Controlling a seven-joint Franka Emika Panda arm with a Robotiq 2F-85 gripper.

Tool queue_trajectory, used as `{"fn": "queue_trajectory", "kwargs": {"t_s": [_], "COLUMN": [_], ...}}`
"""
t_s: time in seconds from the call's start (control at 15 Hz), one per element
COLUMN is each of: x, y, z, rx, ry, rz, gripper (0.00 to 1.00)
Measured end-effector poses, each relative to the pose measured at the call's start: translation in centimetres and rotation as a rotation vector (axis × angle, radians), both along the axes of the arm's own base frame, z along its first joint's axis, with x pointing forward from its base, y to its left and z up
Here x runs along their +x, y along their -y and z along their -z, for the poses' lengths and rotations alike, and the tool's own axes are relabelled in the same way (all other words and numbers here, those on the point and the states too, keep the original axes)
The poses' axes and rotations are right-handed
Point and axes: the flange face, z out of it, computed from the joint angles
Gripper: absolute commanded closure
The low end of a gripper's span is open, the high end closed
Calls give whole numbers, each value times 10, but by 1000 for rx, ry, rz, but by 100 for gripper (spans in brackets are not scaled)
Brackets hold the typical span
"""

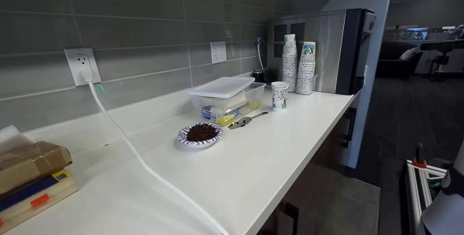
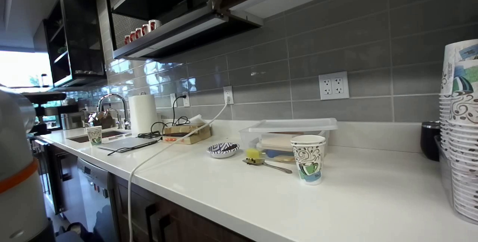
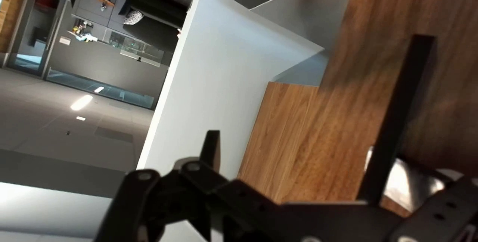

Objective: Open the left door of the top cabinet

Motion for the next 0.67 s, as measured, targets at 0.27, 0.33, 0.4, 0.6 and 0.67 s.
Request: {"fn": "queue_trajectory", "kwargs": {"t_s": [0.27,0.33,0.4,0.6,0.67], "x": [34,44,55,89,100], "y": [-2,-4,-6,-15,-19], "z": [10,12,15,20,21], "rx": [10,10,13,34,39], "ry": [65,80,92,132,146], "rz": [-29,-42,-57,-112,-135], "gripper": [0,0,0,0,0]}}
